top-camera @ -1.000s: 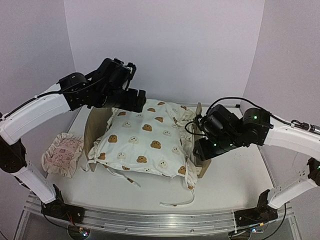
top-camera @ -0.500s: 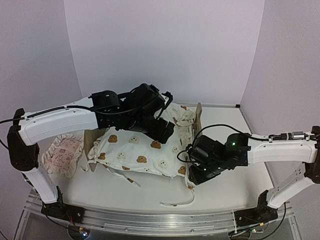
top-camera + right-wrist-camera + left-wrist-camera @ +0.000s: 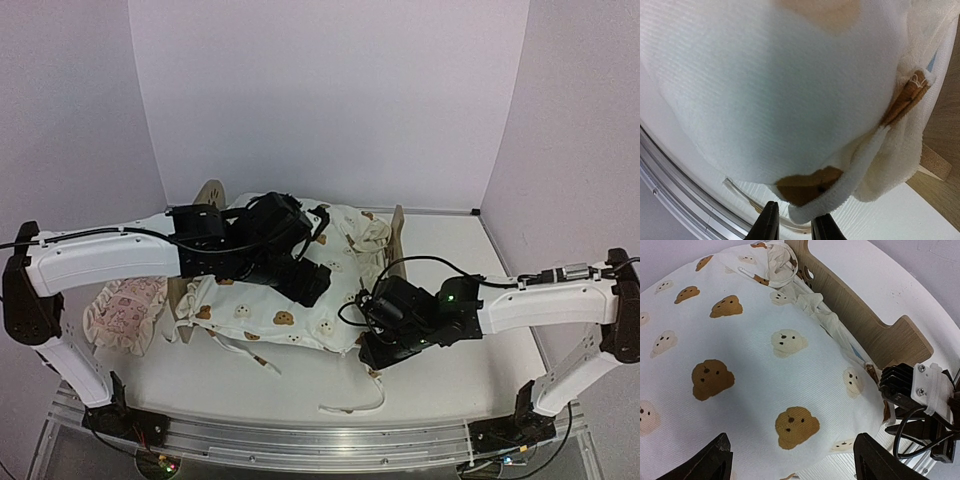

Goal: Set up the pet bed

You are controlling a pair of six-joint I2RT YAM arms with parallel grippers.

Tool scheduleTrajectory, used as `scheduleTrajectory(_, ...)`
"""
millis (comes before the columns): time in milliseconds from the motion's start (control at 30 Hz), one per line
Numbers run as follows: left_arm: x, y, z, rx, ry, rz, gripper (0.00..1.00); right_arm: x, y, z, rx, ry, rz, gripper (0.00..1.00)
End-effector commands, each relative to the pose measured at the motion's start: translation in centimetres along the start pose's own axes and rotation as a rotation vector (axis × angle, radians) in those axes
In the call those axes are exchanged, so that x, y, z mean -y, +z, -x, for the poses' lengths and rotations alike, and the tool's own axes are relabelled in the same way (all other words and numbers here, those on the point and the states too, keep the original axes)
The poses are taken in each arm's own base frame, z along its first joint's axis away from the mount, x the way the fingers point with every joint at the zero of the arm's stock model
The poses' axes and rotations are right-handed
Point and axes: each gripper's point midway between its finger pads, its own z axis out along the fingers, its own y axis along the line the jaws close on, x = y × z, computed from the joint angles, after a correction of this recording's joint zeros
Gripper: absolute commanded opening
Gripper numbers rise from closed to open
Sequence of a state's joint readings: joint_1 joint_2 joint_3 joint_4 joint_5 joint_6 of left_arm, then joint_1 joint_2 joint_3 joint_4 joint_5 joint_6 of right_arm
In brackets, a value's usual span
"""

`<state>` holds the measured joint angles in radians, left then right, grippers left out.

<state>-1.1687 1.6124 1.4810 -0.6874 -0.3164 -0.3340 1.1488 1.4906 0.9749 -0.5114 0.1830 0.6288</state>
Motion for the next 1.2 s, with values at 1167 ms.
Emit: scheduleTrajectory(1167, 4.9, 0.2, 0.4, 0.080, 0.151, -0.189, 0.75, 8.3, -11.4, 14.0, 0.343, -0.045, -0.397, 0.00)
